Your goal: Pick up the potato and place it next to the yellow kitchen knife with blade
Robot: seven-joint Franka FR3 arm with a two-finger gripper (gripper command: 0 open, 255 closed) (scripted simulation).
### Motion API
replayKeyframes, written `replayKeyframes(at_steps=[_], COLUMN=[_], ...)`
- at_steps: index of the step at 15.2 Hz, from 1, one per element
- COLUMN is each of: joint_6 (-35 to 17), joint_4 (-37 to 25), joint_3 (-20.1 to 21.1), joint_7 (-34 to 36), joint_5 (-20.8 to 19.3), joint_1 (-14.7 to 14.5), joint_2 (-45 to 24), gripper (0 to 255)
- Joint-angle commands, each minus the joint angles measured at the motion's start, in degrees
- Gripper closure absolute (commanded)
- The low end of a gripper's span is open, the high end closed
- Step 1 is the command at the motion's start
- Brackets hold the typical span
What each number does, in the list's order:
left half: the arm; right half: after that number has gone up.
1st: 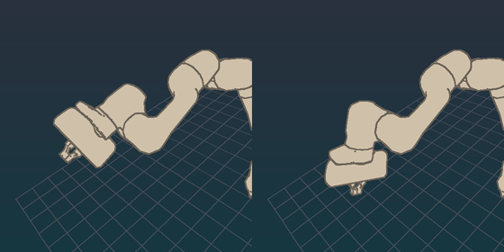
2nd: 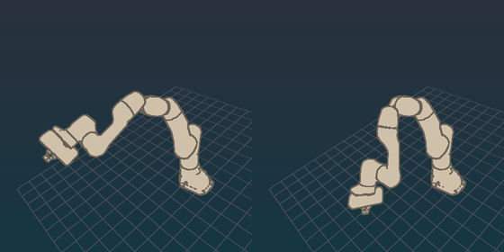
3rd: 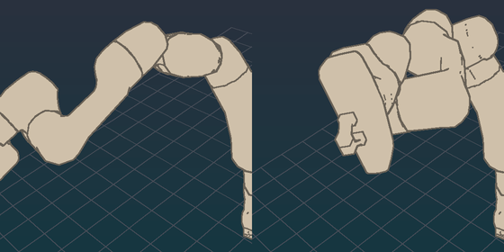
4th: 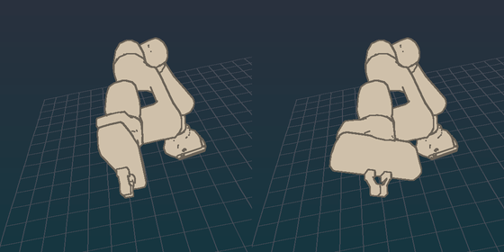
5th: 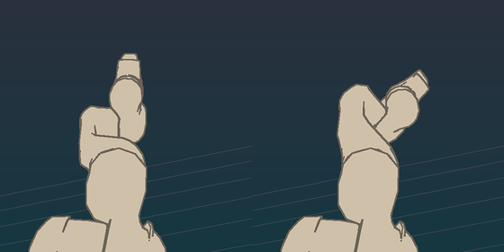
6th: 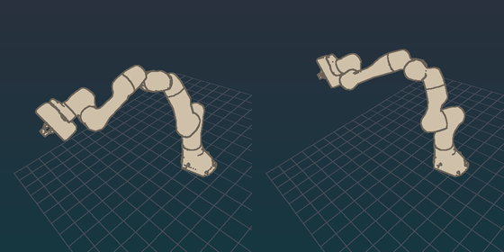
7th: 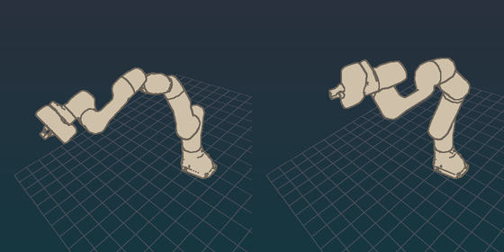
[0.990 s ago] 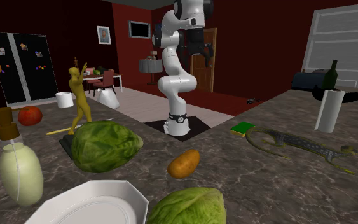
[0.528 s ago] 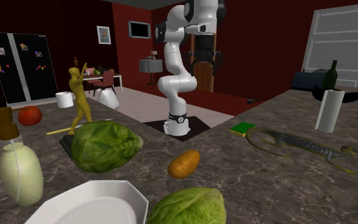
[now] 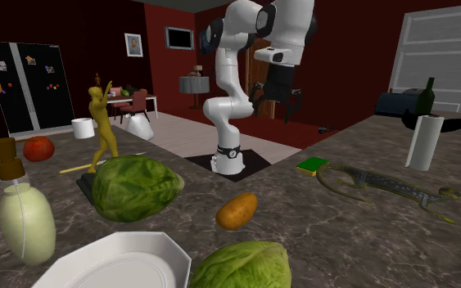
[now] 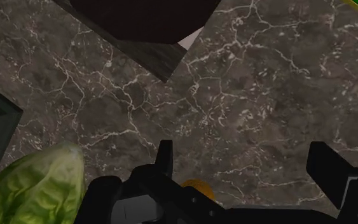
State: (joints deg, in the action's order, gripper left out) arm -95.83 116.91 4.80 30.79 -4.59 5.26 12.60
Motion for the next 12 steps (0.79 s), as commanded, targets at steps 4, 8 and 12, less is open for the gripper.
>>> replayKeyframes(at_steps=[4, 8, 12], joint_6=[1.7, 4.6, 8.8], joint_4=[-9.9, -19.2, -30.0], joint_3=[0.6, -0.2, -1.9], joint_7=[8.3, 13.9, 18.2], joint_5=[-3.9, -6.6, -8.6], joint_1=[1.0, 1.1, 1.0], joint_2=[-14.0, -25.0, -36.1], gripper=[0, 0, 0])
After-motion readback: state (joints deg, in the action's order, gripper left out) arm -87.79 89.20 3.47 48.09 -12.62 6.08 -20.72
